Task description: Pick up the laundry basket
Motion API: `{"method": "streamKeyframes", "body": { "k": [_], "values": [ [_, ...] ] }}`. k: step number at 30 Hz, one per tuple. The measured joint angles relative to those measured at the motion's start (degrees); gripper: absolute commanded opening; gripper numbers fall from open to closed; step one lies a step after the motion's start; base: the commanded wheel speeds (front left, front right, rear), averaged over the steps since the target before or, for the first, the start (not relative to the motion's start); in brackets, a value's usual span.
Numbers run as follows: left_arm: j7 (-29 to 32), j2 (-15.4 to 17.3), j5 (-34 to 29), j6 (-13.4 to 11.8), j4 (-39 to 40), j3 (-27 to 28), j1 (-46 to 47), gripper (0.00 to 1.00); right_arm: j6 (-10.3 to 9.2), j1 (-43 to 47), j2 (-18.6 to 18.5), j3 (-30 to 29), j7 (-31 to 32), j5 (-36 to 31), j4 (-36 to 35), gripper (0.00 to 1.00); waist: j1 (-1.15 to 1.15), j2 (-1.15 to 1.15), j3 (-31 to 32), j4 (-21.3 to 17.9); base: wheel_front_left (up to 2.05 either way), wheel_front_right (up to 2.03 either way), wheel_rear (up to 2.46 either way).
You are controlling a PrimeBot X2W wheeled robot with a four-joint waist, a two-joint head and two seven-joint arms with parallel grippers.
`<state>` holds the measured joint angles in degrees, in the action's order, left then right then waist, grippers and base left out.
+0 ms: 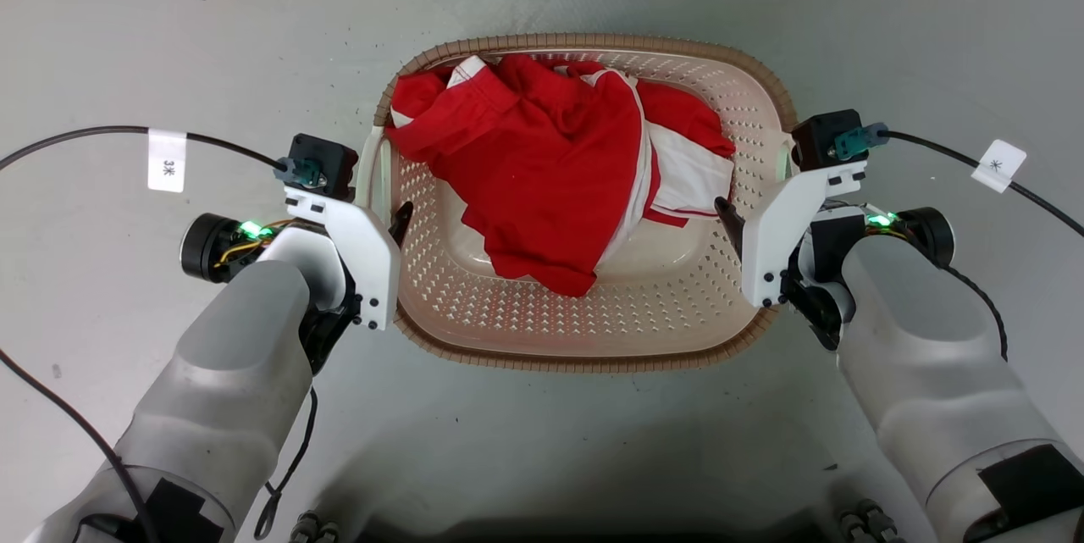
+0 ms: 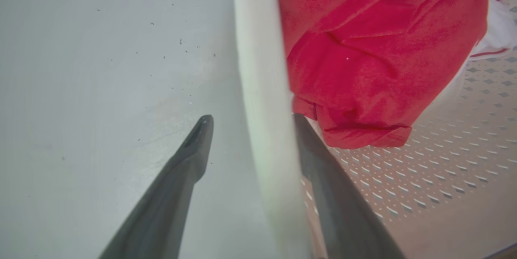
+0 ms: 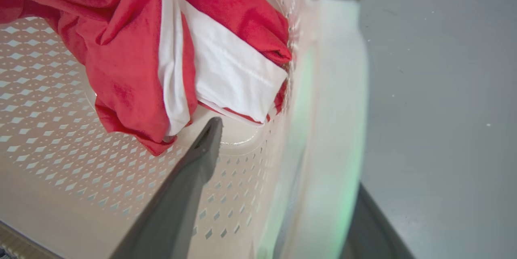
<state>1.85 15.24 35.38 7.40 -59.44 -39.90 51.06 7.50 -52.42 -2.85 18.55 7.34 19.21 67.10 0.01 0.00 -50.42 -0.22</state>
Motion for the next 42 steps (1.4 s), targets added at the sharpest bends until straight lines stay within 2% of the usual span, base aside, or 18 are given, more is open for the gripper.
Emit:
{"method": "streamKeyframes", "body": {
  "k": [6, 7, 8, 9, 20, 28, 34, 42],
  "values": [
    [-0.69, 0.14, 2.82, 0.00, -0.67, -3.63, 1.38, 0.99, 0.00, -1.86, 0.00, 1.46, -1.07, 1.20, 2.30, 1.00, 0.00, 0.00, -0.85, 0.24, 0.00, 0.00, 0.00],
    [-0.59, 0.00, 3.52, 0.00, -0.81, -4.17, 1.51, 0.47, 0.00, -2.09, 0.00, 1.71, -1.22, 1.53, 2.48, 1.00, 0.00, 0.00, -0.95, 0.31, 0.00, 0.00, 0.00],
    [-0.56, -0.08, 3.97, 0.00, -0.88, -4.76, 1.53, 0.00, 0.00, -2.26, 0.00, 1.91, -1.24, 1.82, 2.72, 0.40, 0.00, 0.00, -1.03, 0.39, 0.00, 0.00, 0.00],
    [-0.59, -0.10, 4.45, 0.00, -0.96, -5.32, 1.53, 0.00, 0.01, -2.37, 0.00, 2.10, -1.27, 2.14, 2.97, 0.00, 0.00, 0.00, -1.09, 0.44, 0.00, 0.00, 0.00],
    [-0.12, 0.60, 11.84, 0.08, -0.70, -11.62, 1.52, 0.00, -0.09, -2.43, 0.02, 4.64, -1.33, 3.97, 5.26, 0.00, 0.00, 0.00, 1.85, 0.41, 0.00, 0.00, 0.00],
    [5.84, 2.76, 18.66, 0.08, 1.58, -16.11, -2.72, 0.00, -0.09, 1.17, 0.18, 10.48, 8.40, 6.71, 4.70, 0.00, 0.00, 0.00, 10.36, -0.34, 0.00, 0.00, 0.00],
    [15.88, 4.93, 24.28, 0.01, 4.93, -20.11, -5.86, 0.00, -0.08, 4.23, 0.20, 14.62, 18.29, 8.76, 4.01, 0.00, -0.01, 0.00, 19.01, -0.90, 0.00, 0.00, 0.00],
    [26.64, 9.62, 31.49, -0.07, 11.58, -24.16, -8.27, 0.00, -0.09, 4.58, 0.22, 17.80, 29.58, 13.06, 2.12, 0.00, -0.01, 0.00, 30.64, -1.91, 0.00, 0.00, 0.00]
  ]
}}
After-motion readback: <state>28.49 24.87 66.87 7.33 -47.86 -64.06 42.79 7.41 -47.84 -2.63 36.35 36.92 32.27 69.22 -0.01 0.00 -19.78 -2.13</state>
